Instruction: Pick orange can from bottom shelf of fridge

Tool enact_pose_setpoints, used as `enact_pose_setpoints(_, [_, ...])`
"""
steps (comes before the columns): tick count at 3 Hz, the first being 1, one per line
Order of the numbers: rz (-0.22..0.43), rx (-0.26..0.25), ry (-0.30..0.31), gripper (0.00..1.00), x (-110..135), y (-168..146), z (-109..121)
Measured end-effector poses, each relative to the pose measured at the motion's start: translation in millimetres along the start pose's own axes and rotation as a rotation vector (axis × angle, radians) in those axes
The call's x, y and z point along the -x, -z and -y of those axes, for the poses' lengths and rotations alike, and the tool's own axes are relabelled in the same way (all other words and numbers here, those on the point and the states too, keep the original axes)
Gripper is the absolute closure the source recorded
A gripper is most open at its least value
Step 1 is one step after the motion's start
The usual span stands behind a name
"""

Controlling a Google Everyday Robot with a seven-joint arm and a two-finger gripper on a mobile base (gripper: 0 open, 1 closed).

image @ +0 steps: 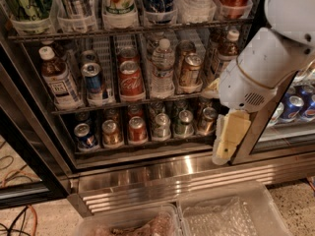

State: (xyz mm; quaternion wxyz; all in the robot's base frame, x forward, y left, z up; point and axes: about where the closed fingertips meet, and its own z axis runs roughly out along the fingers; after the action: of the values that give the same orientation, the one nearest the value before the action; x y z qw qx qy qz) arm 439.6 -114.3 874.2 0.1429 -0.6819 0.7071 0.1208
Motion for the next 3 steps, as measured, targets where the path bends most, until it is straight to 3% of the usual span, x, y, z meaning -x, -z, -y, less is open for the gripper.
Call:
enact_pose_setpoints(1, [0.066,0.116,-0.071,0.0,-21,-82,-18])
enact_pose_setpoints(2, [0.106,0.15,-0.117,0.0,-28,-120,-22])
enact_pose_setpoints(3, [0.16,0.149,-0.162,0.0,-6,-171,-11])
